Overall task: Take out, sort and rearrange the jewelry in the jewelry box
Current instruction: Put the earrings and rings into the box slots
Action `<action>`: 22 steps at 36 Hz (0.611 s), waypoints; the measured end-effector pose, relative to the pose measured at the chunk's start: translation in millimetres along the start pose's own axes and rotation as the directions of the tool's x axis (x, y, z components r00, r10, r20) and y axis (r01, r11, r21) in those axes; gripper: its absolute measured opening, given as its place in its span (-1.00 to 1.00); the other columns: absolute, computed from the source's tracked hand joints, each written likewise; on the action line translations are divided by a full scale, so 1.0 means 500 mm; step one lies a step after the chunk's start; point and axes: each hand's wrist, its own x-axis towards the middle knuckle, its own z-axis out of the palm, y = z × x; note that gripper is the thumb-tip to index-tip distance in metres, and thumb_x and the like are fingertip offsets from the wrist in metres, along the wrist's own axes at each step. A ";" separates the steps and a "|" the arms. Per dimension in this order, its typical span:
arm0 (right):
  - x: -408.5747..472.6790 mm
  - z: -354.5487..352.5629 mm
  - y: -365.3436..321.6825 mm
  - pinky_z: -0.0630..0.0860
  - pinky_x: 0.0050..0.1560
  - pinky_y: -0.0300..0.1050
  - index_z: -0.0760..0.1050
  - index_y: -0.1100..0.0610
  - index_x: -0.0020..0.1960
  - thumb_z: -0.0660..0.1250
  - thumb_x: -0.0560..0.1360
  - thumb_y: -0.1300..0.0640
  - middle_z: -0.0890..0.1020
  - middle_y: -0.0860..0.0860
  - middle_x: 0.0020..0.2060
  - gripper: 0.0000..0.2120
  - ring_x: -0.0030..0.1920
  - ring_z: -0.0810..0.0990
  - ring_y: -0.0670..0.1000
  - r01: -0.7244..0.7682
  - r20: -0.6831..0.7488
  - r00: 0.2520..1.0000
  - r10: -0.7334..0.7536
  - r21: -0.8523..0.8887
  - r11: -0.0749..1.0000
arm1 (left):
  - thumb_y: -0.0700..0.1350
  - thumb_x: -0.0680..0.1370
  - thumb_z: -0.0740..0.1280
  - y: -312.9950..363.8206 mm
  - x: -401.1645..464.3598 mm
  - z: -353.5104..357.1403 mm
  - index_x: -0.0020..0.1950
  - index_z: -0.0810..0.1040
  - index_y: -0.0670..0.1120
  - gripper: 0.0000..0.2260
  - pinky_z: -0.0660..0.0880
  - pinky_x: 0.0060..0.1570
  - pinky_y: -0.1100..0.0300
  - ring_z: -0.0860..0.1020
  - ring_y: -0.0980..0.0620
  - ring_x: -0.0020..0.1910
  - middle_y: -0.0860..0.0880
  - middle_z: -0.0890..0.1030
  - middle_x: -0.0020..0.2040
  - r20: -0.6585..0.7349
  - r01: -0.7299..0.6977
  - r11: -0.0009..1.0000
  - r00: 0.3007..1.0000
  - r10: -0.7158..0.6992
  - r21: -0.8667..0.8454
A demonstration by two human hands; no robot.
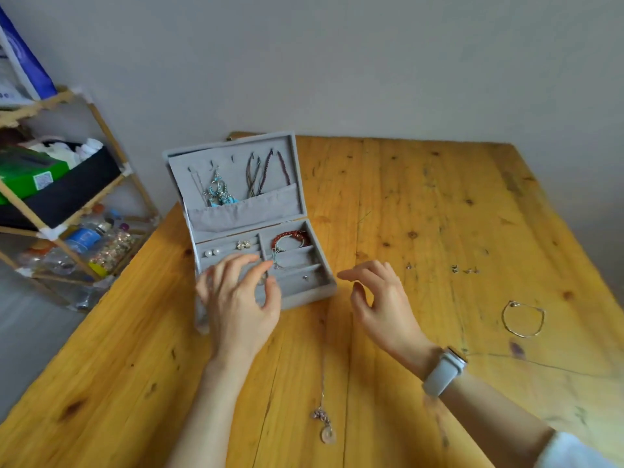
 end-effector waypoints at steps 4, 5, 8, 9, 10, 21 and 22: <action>-0.022 -0.071 0.060 0.46 -0.04 0.08 0.58 0.08 0.04 0.15 0.46 0.21 0.57 -0.01 -0.10 -0.73 -0.03 0.49 0.04 -0.053 -0.018 0.998 0.052 -0.078 0.996 | 0.00 0.45 0.18 0.081 0.034 0.019 -0.02 0.64 -0.07 -0.70 0.32 0.06 0.03 0.47 -0.01 0.04 -0.01 0.59 0.01 0.060 0.004 0.993 0.998 0.002 -0.114; -0.027 -0.088 0.078 0.46 -0.04 0.08 0.58 0.09 0.04 0.18 0.48 0.23 0.58 -0.01 -0.11 -0.75 -0.03 0.49 0.05 -0.070 -0.026 0.997 0.067 -0.095 0.993 | 0.02 0.45 0.16 0.105 0.038 0.029 0.00 0.63 -0.07 -0.68 0.32 0.06 0.04 0.49 -0.02 0.05 -0.01 0.59 0.02 0.097 -0.003 0.990 0.995 0.017 -0.142; -0.040 -0.132 0.136 0.45 -0.06 0.07 0.59 0.08 0.01 0.26 0.48 0.28 0.59 -0.02 -0.12 -0.80 -0.06 0.48 0.03 -0.123 -0.062 0.992 0.114 -0.171 0.977 | 0.08 0.46 0.13 0.180 0.038 0.071 0.04 0.63 -0.07 -0.63 0.32 0.10 0.08 0.51 -0.02 0.08 0.01 0.58 0.03 0.240 -0.019 0.980 0.968 0.067 -0.196; -0.043 -0.146 0.156 0.45 -0.08 0.06 0.59 0.08 0.00 0.27 0.47 0.28 0.59 -0.02 -0.13 -0.81 -0.08 0.48 0.04 -0.141 -0.079 0.989 0.128 -0.197 0.970 | 0.07 0.47 0.16 0.203 0.036 0.088 0.06 0.62 -0.06 -0.65 0.29 0.10 0.10 0.51 -0.02 0.09 0.01 0.58 0.04 0.289 -0.026 0.979 0.954 0.086 -0.204; -0.044 -0.159 0.176 0.44 -0.09 0.04 0.59 0.08 -0.02 0.29 0.47 0.27 0.59 -0.01 -0.14 -0.82 -0.09 0.48 0.05 -0.165 -0.099 0.984 0.146 -0.221 0.961 | 0.04 0.48 0.20 0.225 0.035 0.108 0.08 0.61 -0.05 -0.69 0.28 0.11 0.12 0.50 -0.02 0.11 0.02 0.58 0.05 0.335 -0.035 0.978 0.936 0.105 -0.207; -0.015 -0.229 0.306 0.23 -0.11 -0.06 0.56 0.07 -0.02 0.30 0.49 0.15 0.56 0.01 -0.12 -0.90 -0.04 0.42 0.09 -0.368 -0.236 0.925 0.298 -0.355 0.860 | -0.02 0.56 0.25 0.374 0.050 0.279 0.28 0.48 0.00 -0.71 0.27 0.21 0.12 0.39 0.04 0.21 0.04 0.48 0.17 0.603 -0.145 0.963 0.756 0.256 -0.228; -0.015 -0.230 0.313 0.23 -0.12 -0.06 0.56 0.07 -0.04 0.31 0.48 0.16 0.57 0.01 -0.13 -0.91 -0.05 0.43 0.10 -0.374 -0.253 0.920 0.299 -0.344 0.861 | -0.03 0.56 0.26 0.382 0.052 0.289 0.28 0.49 0.00 -0.71 0.28 0.22 0.12 0.39 0.03 0.21 0.03 0.49 0.16 0.613 -0.154 0.958 0.741 0.275 -0.243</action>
